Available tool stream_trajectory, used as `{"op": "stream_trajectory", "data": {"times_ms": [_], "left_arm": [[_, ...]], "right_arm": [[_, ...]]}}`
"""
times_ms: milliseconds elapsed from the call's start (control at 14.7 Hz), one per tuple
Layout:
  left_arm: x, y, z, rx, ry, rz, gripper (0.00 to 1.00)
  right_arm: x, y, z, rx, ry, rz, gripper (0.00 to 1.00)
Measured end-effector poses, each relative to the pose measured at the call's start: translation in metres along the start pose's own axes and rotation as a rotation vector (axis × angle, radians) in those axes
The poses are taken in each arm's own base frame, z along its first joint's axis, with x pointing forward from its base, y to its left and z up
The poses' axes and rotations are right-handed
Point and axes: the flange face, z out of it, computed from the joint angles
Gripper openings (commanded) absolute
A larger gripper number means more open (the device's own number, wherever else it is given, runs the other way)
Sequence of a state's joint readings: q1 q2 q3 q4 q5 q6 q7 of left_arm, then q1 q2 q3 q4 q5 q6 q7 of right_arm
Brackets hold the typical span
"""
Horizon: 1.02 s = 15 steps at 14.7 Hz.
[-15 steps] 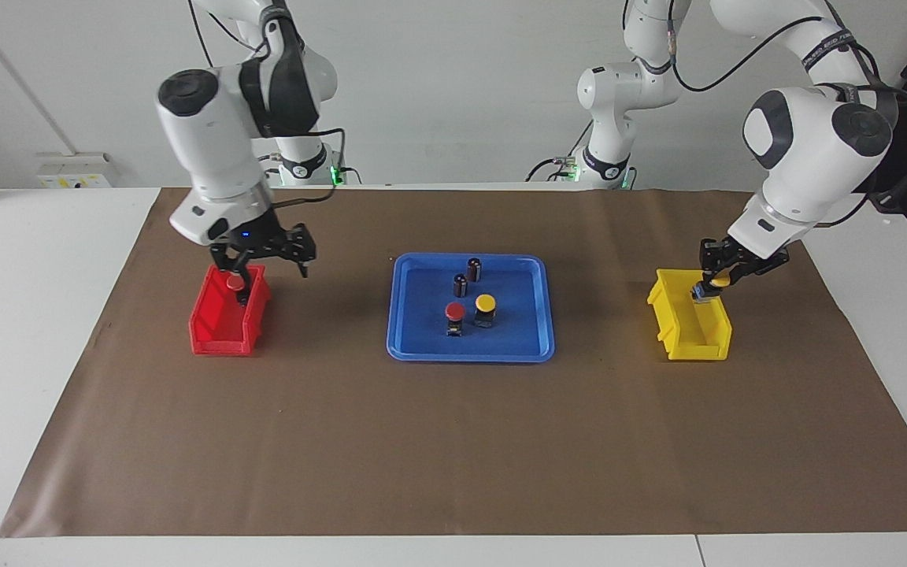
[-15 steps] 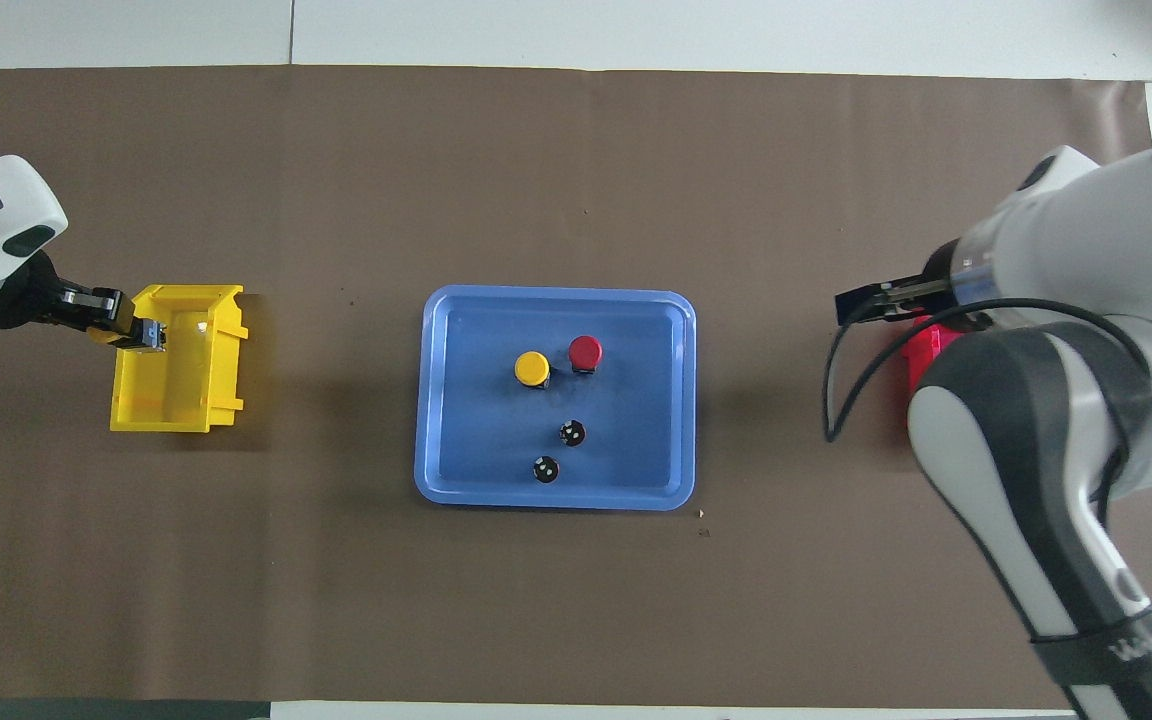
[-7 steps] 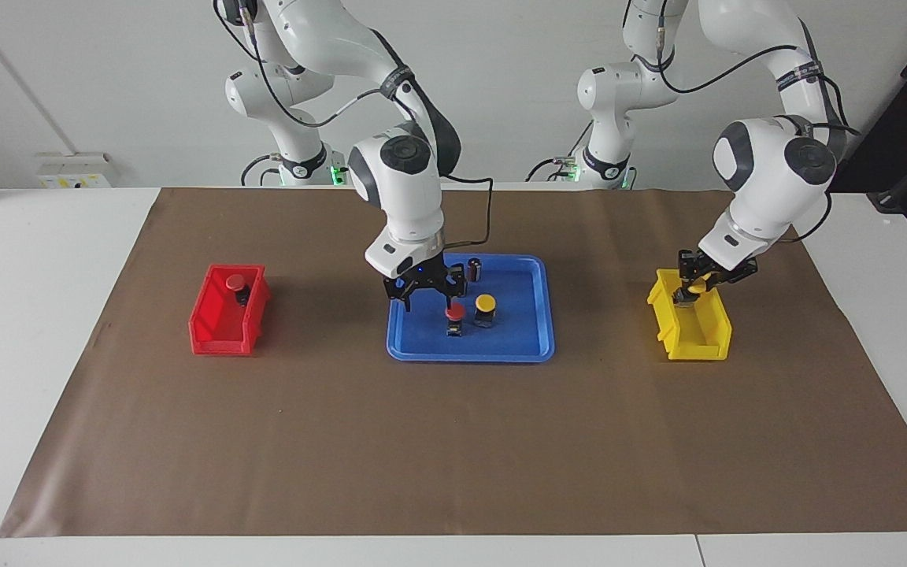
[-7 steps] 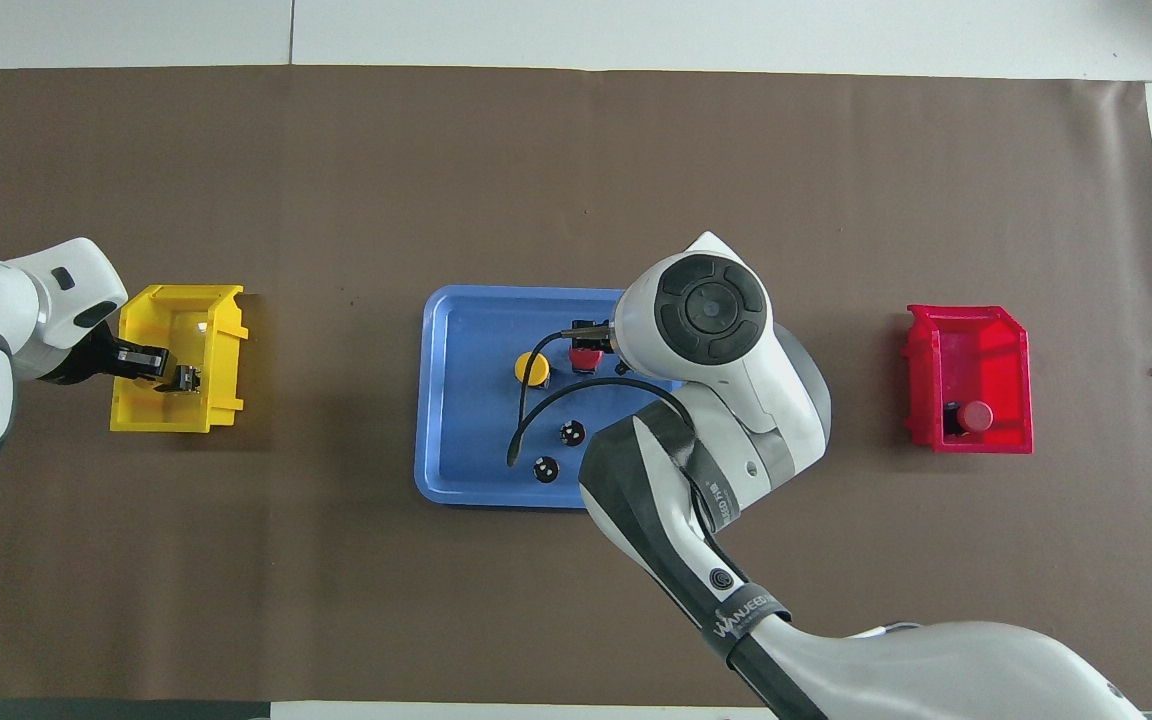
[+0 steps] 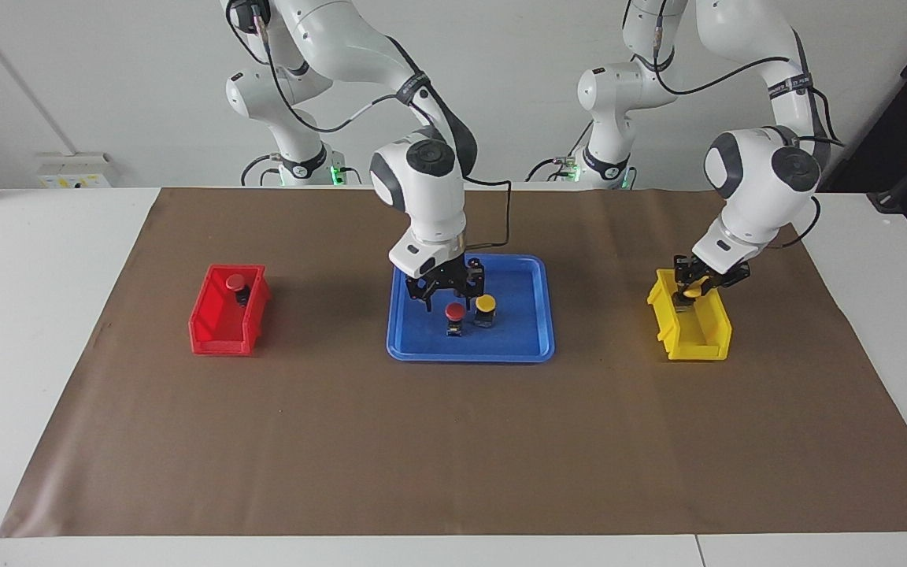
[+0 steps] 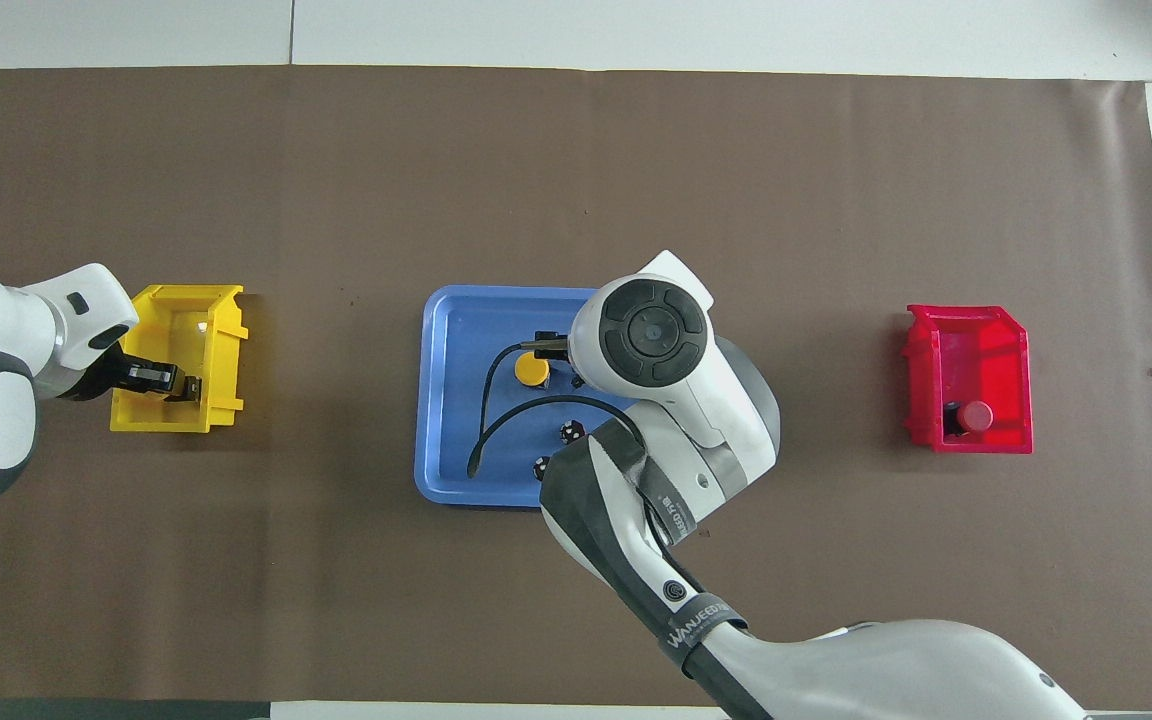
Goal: Sort red and yellow buttons by color
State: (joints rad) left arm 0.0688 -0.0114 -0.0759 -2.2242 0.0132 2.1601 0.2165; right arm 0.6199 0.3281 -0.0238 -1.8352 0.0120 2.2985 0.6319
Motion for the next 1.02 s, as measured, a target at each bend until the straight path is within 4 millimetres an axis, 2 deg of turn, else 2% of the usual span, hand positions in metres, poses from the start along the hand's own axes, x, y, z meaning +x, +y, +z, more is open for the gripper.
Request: {"op": "stream_trajectory", "data": {"times_ms": [68, 136, 475, 611, 747, 882, 1018], "left_arm": [[0.000, -0.002, 0.001, 0.001, 0.008, -0.004, 0.42], [-0.001, -0.003, 0.002, 0.002, 0.012, -0.005, 0.47], [-0.001, -0.002, 0.003, 0.003, 0.013, -0.004, 0.51], [-0.001, -0.001, 0.003, 0.003, 0.012, -0.002, 0.61], [0.000, 0.000, 0.002, 0.003, 0.011, 0.000, 0.65], [0.006, 0.000, -0.015, 0.001, 0.003, -0.001, 0.68], [0.017, 0.001, -0.053, 0.003, 0.006, -0.014, 0.94]], "right_arm": [[0.000, 0.000, 0.003, -0.002, -0.002, 0.001, 0.77], [0.001, 0.001, 0.006, -0.004, -0.004, 0.002, 0.77], [0.002, 0.001, 0.015, -0.009, 0.008, -0.006, 0.72], [0.002, 0.001, 0.019, -0.013, 0.008, -0.009, 0.69], [0.002, 0.001, 0.019, -0.013, 0.009, -0.010, 0.62], [0.002, 0.001, 0.019, -0.012, 0.010, -0.010, 0.50], [0.002, 0.000, 0.019, -0.012, 0.010, -0.011, 0.34]]}}
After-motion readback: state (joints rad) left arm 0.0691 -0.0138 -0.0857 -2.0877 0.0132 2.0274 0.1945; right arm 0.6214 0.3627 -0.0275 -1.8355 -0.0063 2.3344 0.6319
